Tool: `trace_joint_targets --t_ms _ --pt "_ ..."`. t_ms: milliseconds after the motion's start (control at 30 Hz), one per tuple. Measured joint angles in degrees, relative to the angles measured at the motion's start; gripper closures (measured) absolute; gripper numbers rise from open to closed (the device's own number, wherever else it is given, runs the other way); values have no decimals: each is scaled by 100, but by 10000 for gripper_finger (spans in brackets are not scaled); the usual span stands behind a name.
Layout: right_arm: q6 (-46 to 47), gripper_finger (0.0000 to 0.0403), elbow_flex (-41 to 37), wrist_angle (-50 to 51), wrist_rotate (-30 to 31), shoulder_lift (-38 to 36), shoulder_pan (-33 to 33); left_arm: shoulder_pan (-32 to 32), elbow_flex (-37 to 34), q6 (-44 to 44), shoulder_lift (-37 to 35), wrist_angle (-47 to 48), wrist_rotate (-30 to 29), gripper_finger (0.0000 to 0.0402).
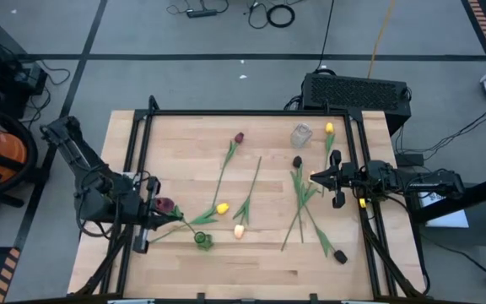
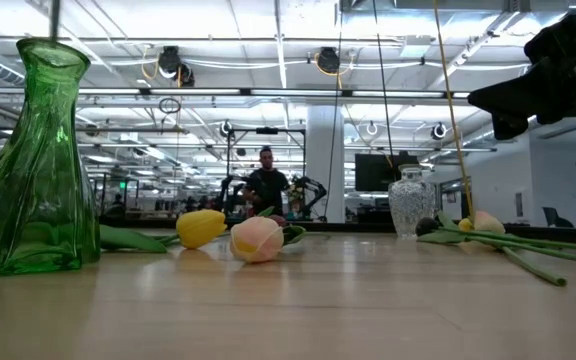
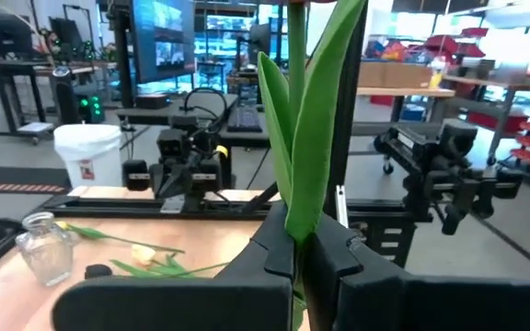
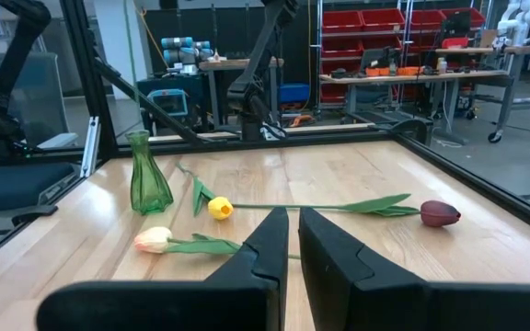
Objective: Sort flowers into vase by color
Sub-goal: Put the left dark red flower into the green vase
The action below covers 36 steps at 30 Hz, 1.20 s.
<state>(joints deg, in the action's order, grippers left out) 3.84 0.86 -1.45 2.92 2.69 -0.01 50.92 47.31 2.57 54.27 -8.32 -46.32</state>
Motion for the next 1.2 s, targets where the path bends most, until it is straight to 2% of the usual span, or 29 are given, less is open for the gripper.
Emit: trace_joint_targets --t_ms 533,667,833,933,1033,1200 --pt "0 378 0 0 -2 -1 0 0 0 163 413 4 -98 398" --pt "0 378 0 0 -2 -1 0 15 -34 297 642 -10 -314 398" --pt "0 378 -1 0 -2 0 0 124 -434 678 785 -88 -729 398" --pt "0 378 0 1 -1 1 0 222 -779 763 790 -530 -932 398" --pt "0 378 0 0 0 -1 0 258 -1112 758 790 -1129 -966 398" --pt "0 378 0 1 -1 1 0 243 -1506 1096 790 -1436 -971 398"
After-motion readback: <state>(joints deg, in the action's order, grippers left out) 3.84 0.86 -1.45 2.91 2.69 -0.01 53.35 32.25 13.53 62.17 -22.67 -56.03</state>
